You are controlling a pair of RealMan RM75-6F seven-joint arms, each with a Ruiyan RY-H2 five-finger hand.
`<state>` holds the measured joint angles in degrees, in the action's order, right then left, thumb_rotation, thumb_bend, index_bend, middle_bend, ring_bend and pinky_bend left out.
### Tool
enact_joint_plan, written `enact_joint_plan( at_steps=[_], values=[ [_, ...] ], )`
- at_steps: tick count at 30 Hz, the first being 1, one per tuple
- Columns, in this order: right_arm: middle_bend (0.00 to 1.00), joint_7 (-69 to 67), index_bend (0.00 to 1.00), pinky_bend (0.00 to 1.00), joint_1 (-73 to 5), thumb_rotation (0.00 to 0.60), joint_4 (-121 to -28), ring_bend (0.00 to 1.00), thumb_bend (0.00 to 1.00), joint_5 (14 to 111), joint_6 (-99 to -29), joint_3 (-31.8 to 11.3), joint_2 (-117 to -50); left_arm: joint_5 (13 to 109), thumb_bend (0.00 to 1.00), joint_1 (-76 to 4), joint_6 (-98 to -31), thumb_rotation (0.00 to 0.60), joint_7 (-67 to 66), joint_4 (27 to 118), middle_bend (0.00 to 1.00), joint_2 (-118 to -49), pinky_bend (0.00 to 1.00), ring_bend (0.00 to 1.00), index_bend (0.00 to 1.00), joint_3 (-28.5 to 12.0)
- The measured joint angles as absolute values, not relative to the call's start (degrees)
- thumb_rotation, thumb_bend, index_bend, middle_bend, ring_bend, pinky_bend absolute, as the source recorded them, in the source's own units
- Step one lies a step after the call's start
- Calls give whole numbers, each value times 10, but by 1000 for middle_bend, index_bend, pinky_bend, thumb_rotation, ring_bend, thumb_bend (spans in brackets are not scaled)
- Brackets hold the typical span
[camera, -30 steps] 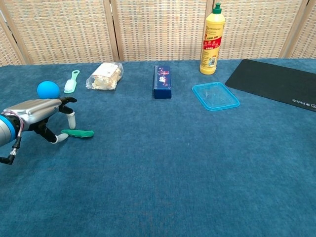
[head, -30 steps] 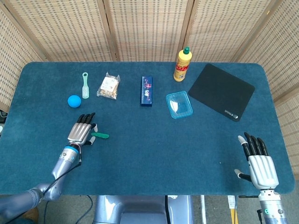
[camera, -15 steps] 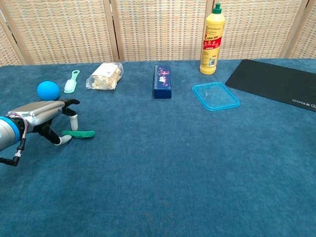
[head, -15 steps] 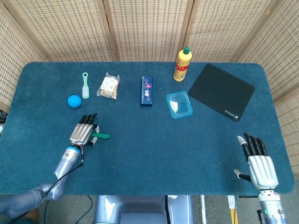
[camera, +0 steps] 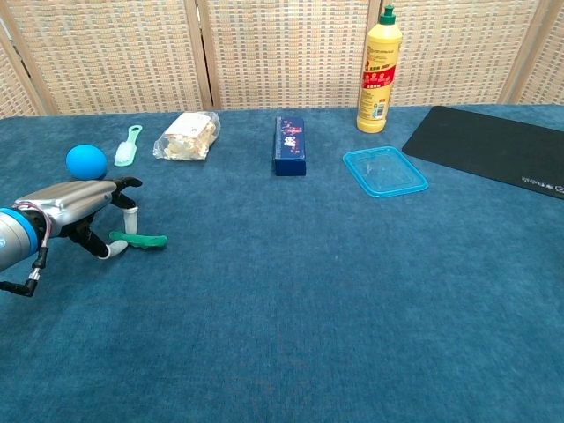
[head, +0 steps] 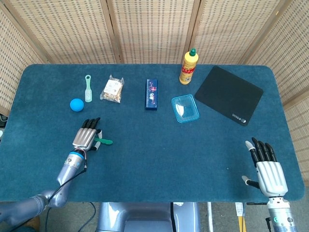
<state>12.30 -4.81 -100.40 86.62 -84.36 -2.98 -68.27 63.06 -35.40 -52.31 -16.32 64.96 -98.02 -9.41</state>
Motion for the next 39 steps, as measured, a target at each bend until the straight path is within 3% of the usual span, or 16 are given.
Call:
enact_joint_plan(
  at_steps=[6,15,22,32,39],
  values=[
    [0,121,0,0,-48,600,-1003,0,0,868,-845,-29,-682,633,486,-349,-527,600,-129,666,0,-970,0,0,718,-101],
    [0,96,38,0,-55,600,-999,0,0,884,-840,-28,-687,669,485,-332,-525,600,26,749,0,-920,0,0,745,-112],
    [0,32,126,0,-104,600,-1003,0,0,937,-796,-28,-665,704,483,-348,-496,600,142,824,0,-899,0,0,751,-131],
    [0,-89,261,0,-204,600,-1017,0,0,979,-732,-62,-637,708,465,-409,-463,600,190,837,0,-965,0,0,766,-166],
    [0,-114,327,0,-269,600,-999,0,0,988,-693,-87,-657,693,465,-452,-458,600,214,813,0,-1034,0,0,769,-195]
  ],
)
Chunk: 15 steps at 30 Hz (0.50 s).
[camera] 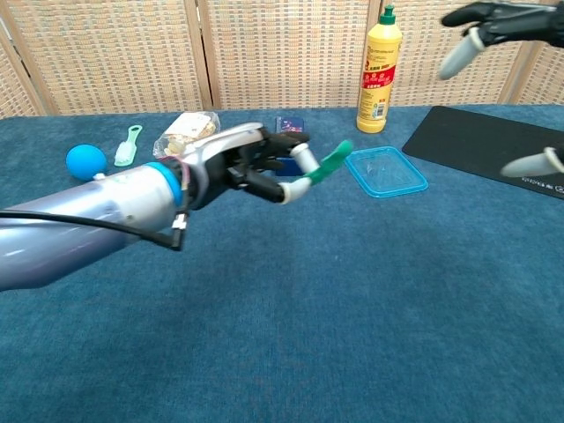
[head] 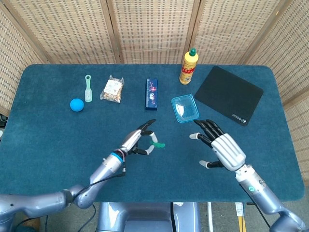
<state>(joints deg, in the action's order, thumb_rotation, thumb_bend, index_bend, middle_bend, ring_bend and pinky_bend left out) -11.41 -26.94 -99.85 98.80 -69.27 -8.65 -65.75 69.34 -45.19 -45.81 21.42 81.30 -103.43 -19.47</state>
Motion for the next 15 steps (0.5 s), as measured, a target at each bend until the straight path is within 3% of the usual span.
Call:
enact_joint_plan(
  at_steps=[6,15],
  values=[
    [0,-86,383,0,-305,600,-989,0,17,989,-678,-101,-693,671,465,-478,-452,600,225,807,0,-1067,0,0,771,-214],
    [0,-39,443,0,-332,600,-966,0,166,978,-670,-107,-726,654,465,-498,-450,600,203,816,0,-1083,0,0,774,-217]
  ],
)
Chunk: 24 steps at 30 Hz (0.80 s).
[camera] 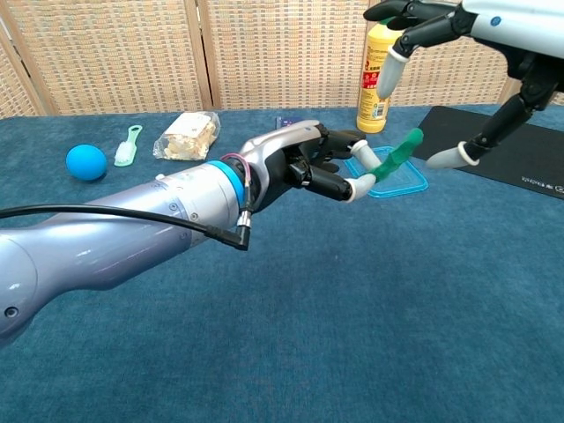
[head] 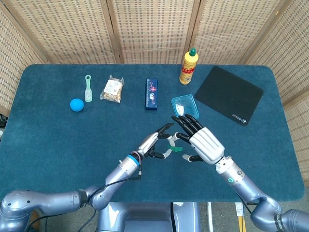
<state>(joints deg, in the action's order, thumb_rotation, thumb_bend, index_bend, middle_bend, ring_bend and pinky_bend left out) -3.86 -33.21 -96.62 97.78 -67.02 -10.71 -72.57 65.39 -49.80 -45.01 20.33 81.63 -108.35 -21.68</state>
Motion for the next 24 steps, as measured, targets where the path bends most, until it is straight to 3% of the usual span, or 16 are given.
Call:
enact_joint_plan(
  at_steps=[24],
  values=[
    [21,-14,503,0,-351,600,-955,0,343,959,-681,-92,-743,641,468,-502,-455,600,195,828,0,-1078,0,0,776,-208]
  ],
)
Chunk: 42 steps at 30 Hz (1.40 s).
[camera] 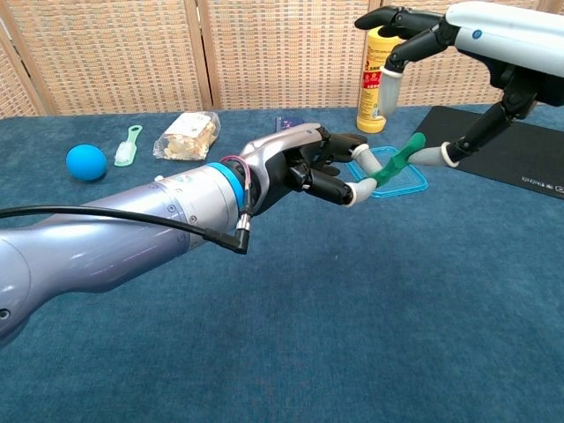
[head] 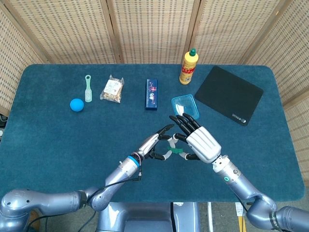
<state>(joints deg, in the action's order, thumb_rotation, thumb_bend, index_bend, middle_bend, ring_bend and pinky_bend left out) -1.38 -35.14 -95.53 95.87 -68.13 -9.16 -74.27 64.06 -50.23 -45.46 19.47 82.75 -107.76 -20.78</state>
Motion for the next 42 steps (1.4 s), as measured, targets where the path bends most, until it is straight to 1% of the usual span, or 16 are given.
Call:
enact_joint_plan(
  at_steps=[9,18,29,33,36,38,40,42],
  values=[
    [28,-12,514,0,-356,600,-956,0,364,958,-682,-87,-739,637,468,-505,-456,600,193,831,0,-1080,0,0,776,-208],
    [45,-11,532,0,-359,600,-955,0,415,959,-684,-80,-739,634,469,-507,-456,600,187,836,0,-1077,0,0,777,-208],
    [63,14,538,0,-365,600,-946,0,519,968,-680,-71,-737,630,470,-507,-458,600,185,841,0,-1071,0,0,777,-210],
    [75,17,559,0,-366,600,-945,0,548,969,-681,-69,-737,629,469,-506,-458,600,186,840,0,-1071,0,0,776,-210],
    [84,23,567,0,-366,600,-944,0,596,969,-681,-68,-737,629,470,-506,-459,600,186,840,0,-1070,0,0,777,-209],
    [98,29,614,0,-367,600,-942,0,642,970,-681,-68,-737,630,469,-506,-459,600,186,840,0,-1070,0,0,777,-209],
    [106,36,673,0,-367,600,-938,0,665,974,-683,-67,-737,630,469,-506,-460,600,187,840,0,-1069,0,0,777,-210],
    [110,44,707,0,-367,600,-935,0,671,977,-686,-66,-737,630,470,-505,-460,600,188,839,0,-1069,0,0,777,-210]
  ],
)
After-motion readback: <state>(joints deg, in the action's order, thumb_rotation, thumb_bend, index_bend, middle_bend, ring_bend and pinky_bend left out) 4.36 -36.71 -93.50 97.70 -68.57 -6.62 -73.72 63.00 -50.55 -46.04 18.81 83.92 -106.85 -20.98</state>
